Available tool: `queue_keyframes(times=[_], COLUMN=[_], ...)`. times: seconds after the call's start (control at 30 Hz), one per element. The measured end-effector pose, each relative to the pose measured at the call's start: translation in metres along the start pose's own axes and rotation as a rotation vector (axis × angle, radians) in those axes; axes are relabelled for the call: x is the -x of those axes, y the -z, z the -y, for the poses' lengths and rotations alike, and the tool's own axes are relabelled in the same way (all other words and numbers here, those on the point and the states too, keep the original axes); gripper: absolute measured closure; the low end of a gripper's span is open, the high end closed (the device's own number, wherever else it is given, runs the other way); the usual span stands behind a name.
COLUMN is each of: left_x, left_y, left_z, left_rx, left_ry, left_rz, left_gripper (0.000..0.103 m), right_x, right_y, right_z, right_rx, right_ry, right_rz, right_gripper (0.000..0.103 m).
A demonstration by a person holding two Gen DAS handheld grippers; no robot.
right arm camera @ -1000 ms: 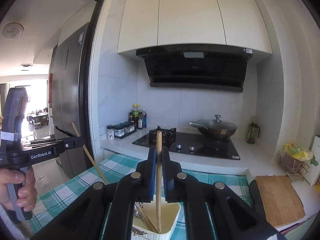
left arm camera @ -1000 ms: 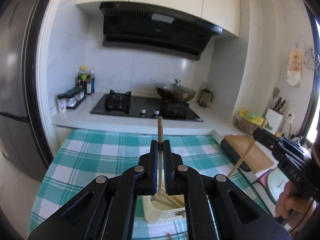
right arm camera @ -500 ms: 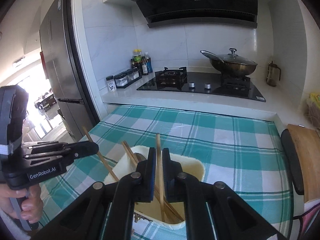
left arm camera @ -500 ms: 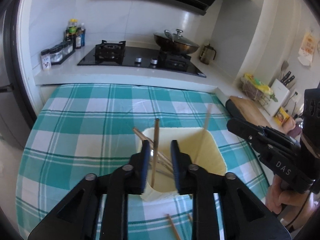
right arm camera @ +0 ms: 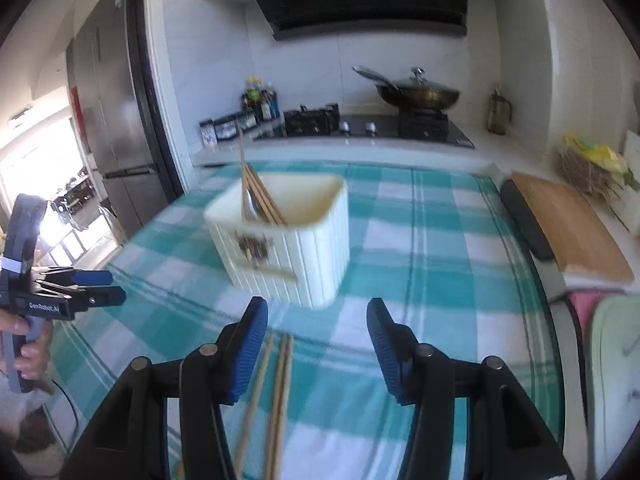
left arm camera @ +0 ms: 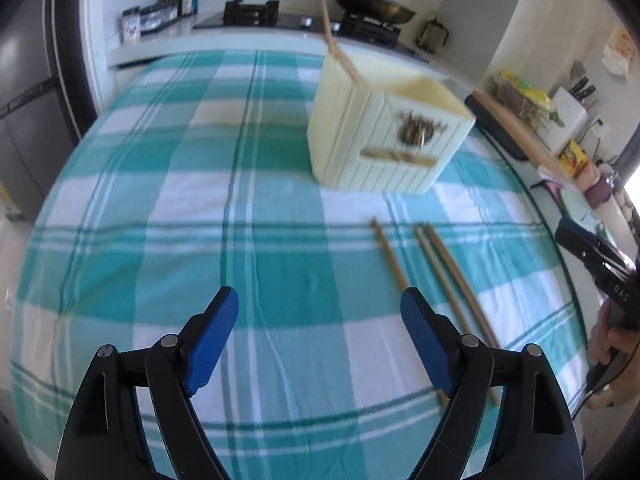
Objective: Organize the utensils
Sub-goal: 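Withdraw both open tools back over the remaining chopsticks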
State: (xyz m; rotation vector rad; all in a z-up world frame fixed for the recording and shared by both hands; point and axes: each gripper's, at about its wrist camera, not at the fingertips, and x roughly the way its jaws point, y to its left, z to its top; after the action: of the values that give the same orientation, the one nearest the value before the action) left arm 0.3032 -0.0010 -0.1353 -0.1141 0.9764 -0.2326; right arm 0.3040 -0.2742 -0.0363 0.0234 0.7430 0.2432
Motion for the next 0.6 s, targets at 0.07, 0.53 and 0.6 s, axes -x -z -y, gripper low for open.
queue_keyframes(times=[0.07,0.53,0.6], left_x=[-0.012,-0.035,-0.035], left_y=[0.025,0.066,0.065], left_z=[0.001,0.022,0.023], left_rx=[0.017,-0.035,-0.035], left_ry=[-0.051,-0.153,-0.147], left_rz=[0.003,0.062,0.061], left_gripper=[0.019,0.014,0.012], right_x=[-0.005,-0.007,-0.010], right_y=[0.045,0.134,0.133], right_z=[0.012,0.028,0.019], right_rx=[-0.048,-0.182,-0.164], right_ry=[0.041,0.120,0.098], right_rz=[-0.074,-0.161,-0.171], right_gripper=[0.050,0.050,0.050])
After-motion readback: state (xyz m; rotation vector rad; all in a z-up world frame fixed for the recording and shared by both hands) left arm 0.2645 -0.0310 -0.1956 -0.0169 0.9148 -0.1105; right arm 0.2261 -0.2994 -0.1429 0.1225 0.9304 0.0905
